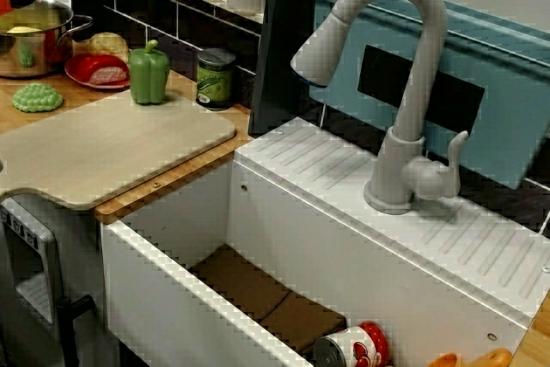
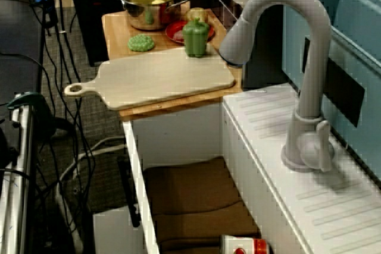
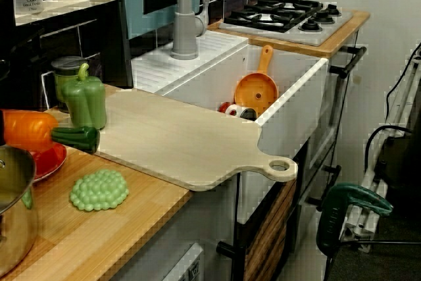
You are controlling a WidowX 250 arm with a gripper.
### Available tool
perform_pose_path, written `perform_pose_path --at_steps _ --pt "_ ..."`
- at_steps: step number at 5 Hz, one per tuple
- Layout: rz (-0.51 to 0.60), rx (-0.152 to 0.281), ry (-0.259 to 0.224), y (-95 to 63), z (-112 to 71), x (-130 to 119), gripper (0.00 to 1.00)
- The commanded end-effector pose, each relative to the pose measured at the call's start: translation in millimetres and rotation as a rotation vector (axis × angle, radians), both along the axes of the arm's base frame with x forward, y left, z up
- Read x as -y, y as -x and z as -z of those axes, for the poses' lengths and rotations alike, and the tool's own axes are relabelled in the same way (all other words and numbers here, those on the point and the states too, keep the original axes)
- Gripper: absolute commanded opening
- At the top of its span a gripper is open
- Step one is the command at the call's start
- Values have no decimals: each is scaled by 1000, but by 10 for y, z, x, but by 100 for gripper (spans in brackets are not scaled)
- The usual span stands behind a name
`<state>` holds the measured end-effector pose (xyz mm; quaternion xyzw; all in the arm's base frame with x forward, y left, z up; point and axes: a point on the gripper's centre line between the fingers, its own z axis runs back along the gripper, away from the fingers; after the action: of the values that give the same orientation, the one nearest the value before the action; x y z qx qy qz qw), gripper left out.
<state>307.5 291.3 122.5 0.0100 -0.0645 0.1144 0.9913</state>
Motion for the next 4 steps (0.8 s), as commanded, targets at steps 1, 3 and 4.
perform_pose_path --at_steps 1,3,4 --pt "-41 54 -82 -109 -115 -183 0" --pt "-11 58 -59 -120 -179 -188 100" --pt "10 61 -40 -119 -251 -166 100"
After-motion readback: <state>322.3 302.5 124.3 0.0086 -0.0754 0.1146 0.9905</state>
